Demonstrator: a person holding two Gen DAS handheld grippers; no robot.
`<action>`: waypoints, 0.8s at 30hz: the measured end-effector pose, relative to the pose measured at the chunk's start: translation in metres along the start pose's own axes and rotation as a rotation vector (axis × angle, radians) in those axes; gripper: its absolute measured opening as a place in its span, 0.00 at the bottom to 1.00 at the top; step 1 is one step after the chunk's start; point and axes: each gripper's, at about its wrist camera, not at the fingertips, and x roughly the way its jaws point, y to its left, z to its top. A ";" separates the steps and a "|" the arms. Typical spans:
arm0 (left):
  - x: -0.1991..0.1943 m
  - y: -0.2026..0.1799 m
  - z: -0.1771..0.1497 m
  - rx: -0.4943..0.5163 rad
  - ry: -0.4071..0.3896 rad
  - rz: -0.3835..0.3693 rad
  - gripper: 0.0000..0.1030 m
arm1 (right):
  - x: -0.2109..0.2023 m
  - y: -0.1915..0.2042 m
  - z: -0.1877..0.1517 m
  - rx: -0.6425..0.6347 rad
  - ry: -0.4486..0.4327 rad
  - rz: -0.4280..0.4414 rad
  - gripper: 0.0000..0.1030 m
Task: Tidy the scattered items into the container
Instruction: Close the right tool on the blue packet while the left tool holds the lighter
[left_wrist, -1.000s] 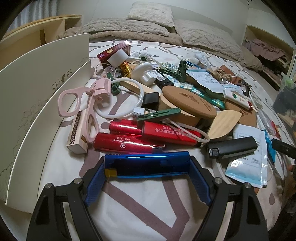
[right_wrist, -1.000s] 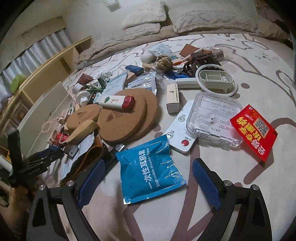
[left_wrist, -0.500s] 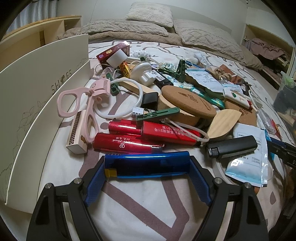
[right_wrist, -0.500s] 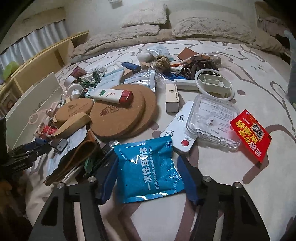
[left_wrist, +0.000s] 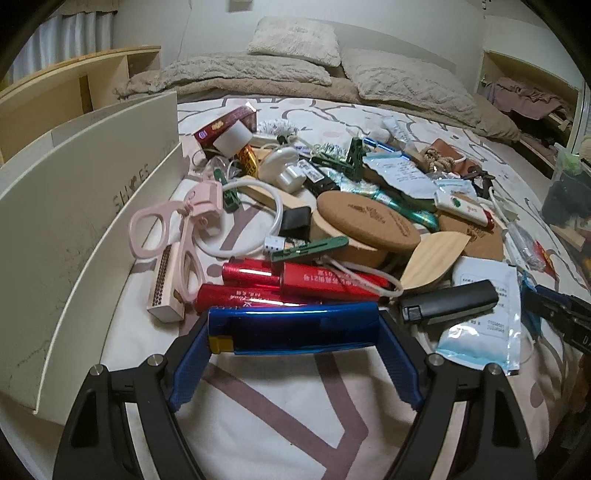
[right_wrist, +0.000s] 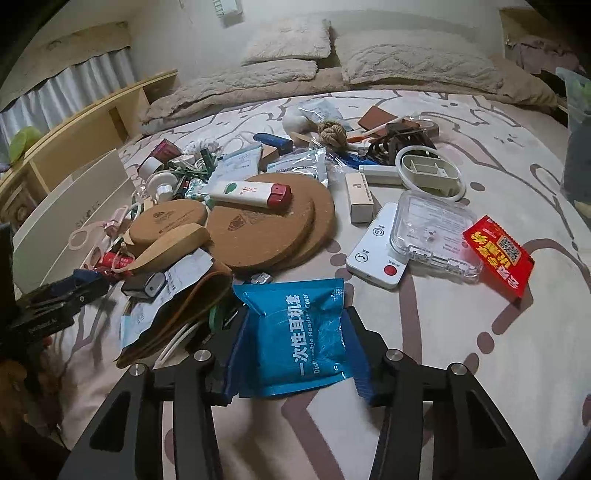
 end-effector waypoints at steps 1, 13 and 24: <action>-0.001 0.000 0.001 0.001 -0.003 -0.002 0.82 | -0.002 0.001 0.000 0.003 -0.005 -0.001 0.46; -0.010 -0.003 0.004 0.006 -0.020 -0.014 0.82 | 0.010 0.008 -0.009 -0.024 0.029 -0.088 0.58; -0.010 0.000 0.003 -0.002 -0.015 -0.018 0.82 | 0.015 0.015 -0.014 -0.092 0.019 -0.193 0.74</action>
